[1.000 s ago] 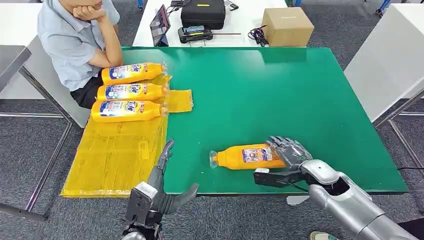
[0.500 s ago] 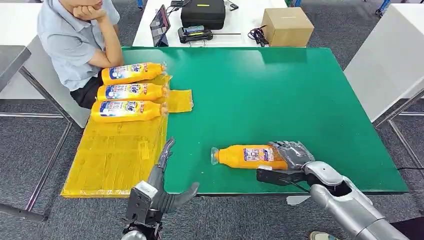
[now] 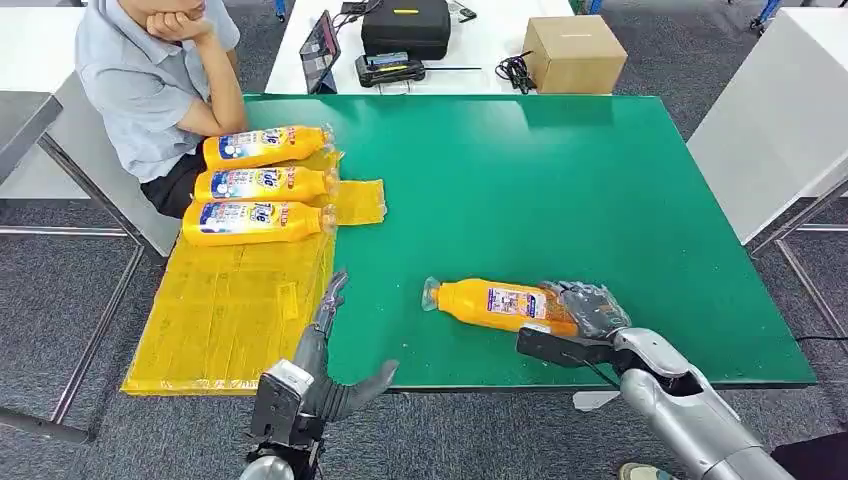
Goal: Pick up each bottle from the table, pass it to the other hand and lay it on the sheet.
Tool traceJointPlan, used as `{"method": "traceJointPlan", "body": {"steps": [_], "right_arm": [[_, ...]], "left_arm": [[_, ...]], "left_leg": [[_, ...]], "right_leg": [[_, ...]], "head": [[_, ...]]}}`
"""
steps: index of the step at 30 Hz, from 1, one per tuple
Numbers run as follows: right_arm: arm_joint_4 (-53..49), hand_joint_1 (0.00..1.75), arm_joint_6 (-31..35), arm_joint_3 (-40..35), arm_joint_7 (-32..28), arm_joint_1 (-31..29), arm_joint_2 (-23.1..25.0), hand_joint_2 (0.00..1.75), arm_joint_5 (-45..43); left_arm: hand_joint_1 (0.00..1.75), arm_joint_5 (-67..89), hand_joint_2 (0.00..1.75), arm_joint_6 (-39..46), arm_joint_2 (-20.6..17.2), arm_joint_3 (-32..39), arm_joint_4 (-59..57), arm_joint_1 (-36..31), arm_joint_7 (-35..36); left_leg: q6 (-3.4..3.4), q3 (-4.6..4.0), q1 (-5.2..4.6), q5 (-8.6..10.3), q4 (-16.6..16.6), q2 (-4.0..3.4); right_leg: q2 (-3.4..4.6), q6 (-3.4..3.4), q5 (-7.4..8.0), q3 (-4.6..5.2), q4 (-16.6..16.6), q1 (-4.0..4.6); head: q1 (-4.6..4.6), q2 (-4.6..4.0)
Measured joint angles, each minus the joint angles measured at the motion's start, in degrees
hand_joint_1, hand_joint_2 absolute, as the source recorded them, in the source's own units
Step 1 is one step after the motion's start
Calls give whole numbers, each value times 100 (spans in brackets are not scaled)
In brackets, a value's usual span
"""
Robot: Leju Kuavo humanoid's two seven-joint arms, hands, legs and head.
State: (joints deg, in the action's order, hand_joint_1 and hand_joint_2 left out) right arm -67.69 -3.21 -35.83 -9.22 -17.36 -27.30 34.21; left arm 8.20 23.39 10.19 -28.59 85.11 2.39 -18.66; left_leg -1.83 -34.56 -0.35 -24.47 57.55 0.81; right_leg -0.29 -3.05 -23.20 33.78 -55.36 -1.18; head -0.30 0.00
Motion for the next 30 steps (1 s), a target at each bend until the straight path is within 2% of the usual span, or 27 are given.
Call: {"method": "traceJointPlan", "body": {"steps": [15, 20, 30], "right_arm": [[-551, 175, 42, 1074, -870, 795, 676, 175, -603], [-739, 175, -103, 1222, -1102, 758, 1078, 175, -949], [-809, 175, -159, 1395, -1242, 687, 1423, 175, -1266]], "left_arm": [[0, -648, 175, 17, 68, 59, 2, 32, -232], [0, -1848, 175, -614, 111, 131, -57, 36, -252], [0, -2370, 175, -612, 146, 317, -103, 77, -516]], "left_leg": [[0, -7, 0, 0, -1, 2], [1, -7, 1, 0, -1, 1], [1, -10, 1, 1, -1, 4]], "right_leg": [[-1, 0, 0, 2, -1, 0], [-1, 0, 0, 4, -1, 1], [-2, 0, -1, 3, -1, -1]], "head": [[0, 0], [-2, 0], [0, 0]]}}
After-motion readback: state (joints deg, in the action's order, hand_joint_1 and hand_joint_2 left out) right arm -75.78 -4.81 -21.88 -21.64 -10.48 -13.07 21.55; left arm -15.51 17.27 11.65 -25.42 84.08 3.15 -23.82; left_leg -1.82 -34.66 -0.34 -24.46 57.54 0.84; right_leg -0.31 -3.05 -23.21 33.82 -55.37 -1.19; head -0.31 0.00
